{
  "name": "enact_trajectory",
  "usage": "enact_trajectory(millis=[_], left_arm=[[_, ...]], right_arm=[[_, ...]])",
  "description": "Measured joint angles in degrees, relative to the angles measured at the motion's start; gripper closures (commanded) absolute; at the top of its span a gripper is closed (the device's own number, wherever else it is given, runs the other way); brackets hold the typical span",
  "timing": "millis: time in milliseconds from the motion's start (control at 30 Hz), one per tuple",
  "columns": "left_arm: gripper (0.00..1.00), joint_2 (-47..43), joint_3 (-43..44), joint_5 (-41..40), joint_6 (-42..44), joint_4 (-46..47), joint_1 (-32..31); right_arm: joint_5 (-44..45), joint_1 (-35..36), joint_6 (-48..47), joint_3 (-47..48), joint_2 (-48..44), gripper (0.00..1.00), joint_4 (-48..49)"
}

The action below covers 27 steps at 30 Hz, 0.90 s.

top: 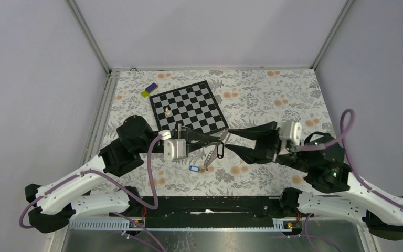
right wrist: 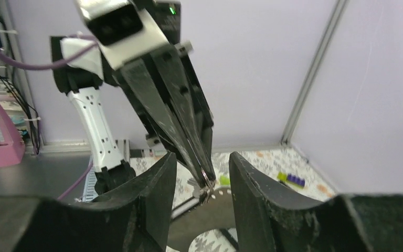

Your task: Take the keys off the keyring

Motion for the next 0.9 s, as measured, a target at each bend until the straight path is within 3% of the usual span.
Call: enact_trajectory(millis=[233, 400, 633, 900], left_arm=[[1.0, -1.79, -4.59, -0.37, -4.96, 6.62, 0.0], [1.0, -3.48, -4.76, 1.46, -7.69, 11.58, 0.0], [1.0, -3.61, -2.73, 8.46, -9.14, 10.78, 0.0], [1.0, -0.72, 3.72, 18.64, -7.08, 0.15, 0.0]], right_arm=[[-4.28, 0.0, -2.47, -5.18, -4.98, 0.53, 9.4], [-5.07, 0.0, -4.35, -5.88, -5.16, 0.51, 9.94], [-5.01, 0.0, -7.19, -0.59, -5.66, 0.48, 1.9], [-2.16, 0.0, -7.96, 9.44, -5.11, 0.48, -8.09]])
